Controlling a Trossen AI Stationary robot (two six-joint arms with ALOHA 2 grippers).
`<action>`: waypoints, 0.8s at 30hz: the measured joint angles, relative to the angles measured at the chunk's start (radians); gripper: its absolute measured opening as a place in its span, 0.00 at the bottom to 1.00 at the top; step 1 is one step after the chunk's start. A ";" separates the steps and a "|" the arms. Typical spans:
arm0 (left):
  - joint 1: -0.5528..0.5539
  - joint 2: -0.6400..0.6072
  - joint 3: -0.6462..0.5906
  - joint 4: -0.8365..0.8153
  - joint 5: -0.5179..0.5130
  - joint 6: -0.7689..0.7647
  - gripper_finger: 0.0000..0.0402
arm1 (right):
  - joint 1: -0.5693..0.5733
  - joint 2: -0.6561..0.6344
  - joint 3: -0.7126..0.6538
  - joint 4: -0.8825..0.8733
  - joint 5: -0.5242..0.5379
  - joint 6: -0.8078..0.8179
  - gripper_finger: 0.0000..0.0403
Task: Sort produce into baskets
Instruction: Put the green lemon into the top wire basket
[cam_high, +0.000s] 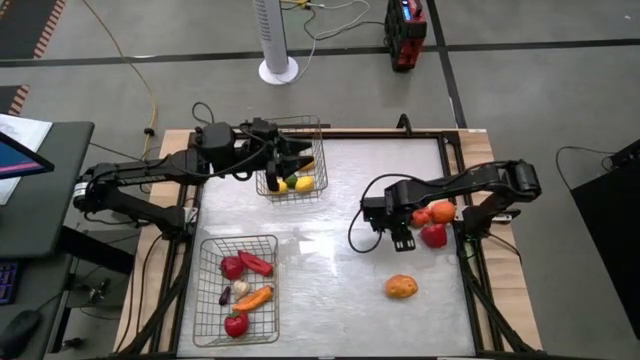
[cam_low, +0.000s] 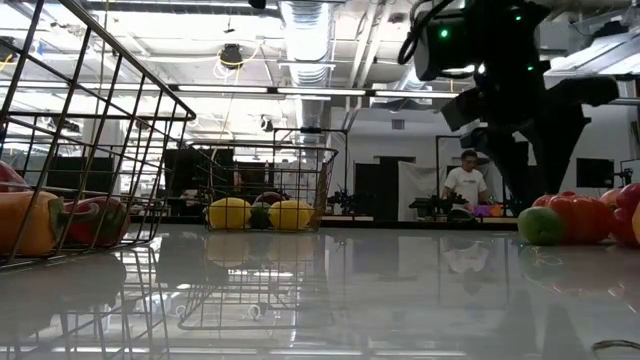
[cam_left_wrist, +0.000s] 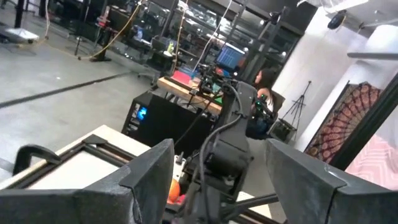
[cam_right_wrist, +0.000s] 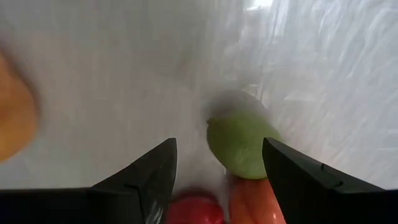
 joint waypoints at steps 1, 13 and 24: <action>0.000 0.000 0.000 -0.001 -0.004 -0.008 0.59 | -0.008 0.001 0.000 0.008 -0.003 -0.011 0.67; 0.000 0.000 0.000 -0.003 -0.037 -0.026 0.59 | -0.089 0.001 0.000 0.054 0.010 -0.113 0.98; 0.000 0.000 0.000 -0.051 -0.012 0.015 0.59 | -0.094 0.000 -0.015 -0.035 0.061 -0.223 0.90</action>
